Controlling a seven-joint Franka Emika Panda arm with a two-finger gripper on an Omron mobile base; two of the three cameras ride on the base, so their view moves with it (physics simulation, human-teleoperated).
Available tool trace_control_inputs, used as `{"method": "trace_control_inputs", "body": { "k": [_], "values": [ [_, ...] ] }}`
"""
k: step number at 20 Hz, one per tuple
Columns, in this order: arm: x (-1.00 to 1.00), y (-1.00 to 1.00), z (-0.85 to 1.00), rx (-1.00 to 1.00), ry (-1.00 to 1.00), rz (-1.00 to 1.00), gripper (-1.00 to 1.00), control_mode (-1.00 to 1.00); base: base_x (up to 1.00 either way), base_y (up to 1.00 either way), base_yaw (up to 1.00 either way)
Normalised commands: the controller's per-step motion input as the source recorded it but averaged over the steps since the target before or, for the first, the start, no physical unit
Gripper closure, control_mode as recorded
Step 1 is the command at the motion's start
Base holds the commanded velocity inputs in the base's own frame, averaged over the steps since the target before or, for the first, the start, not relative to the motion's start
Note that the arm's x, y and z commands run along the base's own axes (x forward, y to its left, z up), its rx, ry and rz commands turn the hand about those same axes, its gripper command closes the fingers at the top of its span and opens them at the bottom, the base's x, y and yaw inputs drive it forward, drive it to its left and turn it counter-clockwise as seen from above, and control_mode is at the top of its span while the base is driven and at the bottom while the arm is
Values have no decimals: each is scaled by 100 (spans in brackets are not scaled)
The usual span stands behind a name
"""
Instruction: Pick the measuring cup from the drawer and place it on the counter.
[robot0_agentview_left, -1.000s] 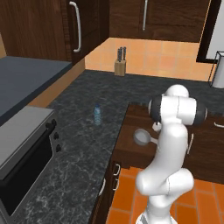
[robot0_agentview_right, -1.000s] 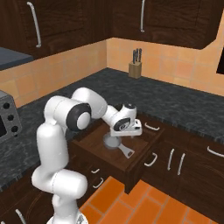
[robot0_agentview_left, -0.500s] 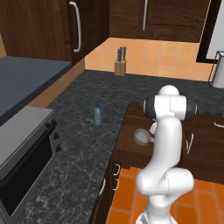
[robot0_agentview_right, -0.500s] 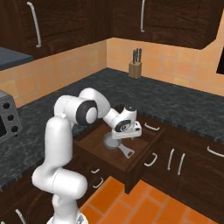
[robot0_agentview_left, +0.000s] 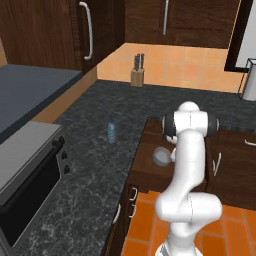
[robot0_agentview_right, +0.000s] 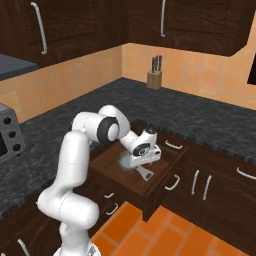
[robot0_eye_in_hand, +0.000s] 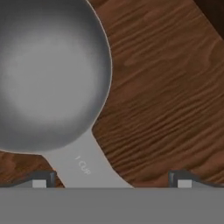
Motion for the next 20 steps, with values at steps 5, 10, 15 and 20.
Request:
{"method": "trace_control_inputs", "body": {
  "k": [5,10,15,20],
  "values": [
    [2,0,-56,-1,0,21,-100,-100,0,0,0],
    [0,3,-29,-1,0,20,-100,-100,0,0,0],
    [-81,23,-9,0,3,33,-100,-100,0,0,0],
    [-22,34,-19,0,0,27,-100,-100,0,0,0]
  ]
}}
